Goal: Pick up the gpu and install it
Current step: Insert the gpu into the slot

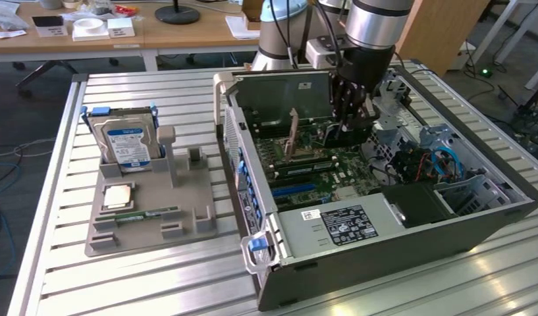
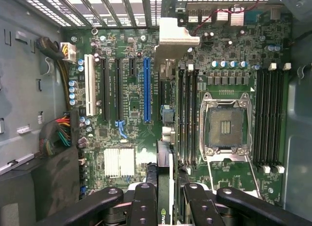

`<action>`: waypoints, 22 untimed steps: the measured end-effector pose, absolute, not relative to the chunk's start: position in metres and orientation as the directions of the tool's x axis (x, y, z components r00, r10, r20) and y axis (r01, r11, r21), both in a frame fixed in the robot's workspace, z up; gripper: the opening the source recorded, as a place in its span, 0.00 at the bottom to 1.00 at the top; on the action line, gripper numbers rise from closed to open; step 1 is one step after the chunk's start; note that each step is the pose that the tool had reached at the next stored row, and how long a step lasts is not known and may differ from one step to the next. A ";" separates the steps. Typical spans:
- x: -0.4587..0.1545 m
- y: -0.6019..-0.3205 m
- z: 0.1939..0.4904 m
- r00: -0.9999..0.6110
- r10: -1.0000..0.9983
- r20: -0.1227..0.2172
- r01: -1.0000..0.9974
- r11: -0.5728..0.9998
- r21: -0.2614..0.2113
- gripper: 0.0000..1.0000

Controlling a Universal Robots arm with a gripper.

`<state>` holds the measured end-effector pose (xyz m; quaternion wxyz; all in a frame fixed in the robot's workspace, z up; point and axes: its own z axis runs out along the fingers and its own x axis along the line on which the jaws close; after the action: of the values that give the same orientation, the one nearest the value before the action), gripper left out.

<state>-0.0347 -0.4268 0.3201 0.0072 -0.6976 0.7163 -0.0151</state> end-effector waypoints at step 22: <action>-0.045 -0.434 0.313 -0.022 -1.000 0.011 -0.999 0.022 -0.033 0.26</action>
<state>-0.0448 -0.4340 0.3132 0.0077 -0.6991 0.7148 -0.0155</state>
